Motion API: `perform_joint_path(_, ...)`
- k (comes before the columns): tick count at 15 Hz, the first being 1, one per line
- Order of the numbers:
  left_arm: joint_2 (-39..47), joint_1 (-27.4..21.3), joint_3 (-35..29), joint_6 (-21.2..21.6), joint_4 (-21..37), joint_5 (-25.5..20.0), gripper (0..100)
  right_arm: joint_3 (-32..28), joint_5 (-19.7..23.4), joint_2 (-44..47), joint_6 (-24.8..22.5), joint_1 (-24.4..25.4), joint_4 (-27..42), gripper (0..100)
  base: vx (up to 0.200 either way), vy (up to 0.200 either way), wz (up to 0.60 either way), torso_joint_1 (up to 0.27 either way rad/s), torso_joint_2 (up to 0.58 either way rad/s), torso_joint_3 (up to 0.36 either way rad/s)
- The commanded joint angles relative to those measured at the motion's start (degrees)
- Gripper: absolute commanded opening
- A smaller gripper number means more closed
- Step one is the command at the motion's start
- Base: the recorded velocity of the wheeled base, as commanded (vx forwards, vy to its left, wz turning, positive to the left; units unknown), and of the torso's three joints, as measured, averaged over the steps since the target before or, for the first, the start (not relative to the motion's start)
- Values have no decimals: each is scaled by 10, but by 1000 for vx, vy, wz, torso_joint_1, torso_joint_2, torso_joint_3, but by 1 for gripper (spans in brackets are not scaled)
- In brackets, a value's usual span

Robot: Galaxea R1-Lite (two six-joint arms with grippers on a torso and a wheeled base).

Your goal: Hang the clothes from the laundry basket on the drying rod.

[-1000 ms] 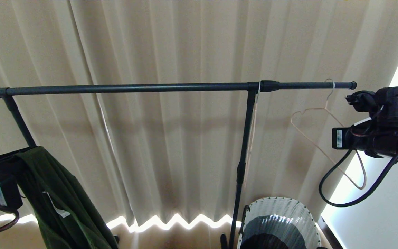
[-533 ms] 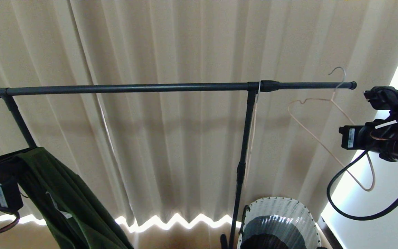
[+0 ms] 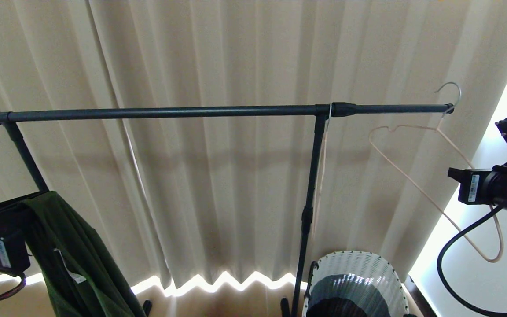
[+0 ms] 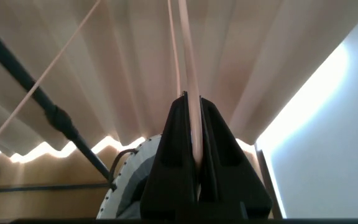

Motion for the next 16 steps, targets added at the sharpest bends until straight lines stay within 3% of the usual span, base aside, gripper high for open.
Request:
perform_joint_path(1, 1, 0, 2, 0, 0, -1, 0, 10, 2, -32, 0, 0, 1, 0, -200, 0, 0, 12, -2, 2)
perform_joint_path(7, 2, 0, 3, 0, 0, -1, 0, 20, 2, -49, -1, 0, 1, 0, -200, 0, 0, 1, 6, 2)
perform_joint_path(12, 0, 0, 4, 0, 0, -1, 0, 21, 3, -54, 0, 6, 0, 0, 0, 0, 0, 0, 0, 0)
perform_joint_path(14, 1, 0, 3, 0, 0, 0, 0, 21, 22, -63, 0, 6, 0, 0, 0, 0, 0, 0, 0, 0)
perform_joint_path(16, 2, 1, 4, 10, 0, 0, 0, 24, 68, -88, 1, 7, 1, 0, 0, 0, 0, 0, 0, 0)
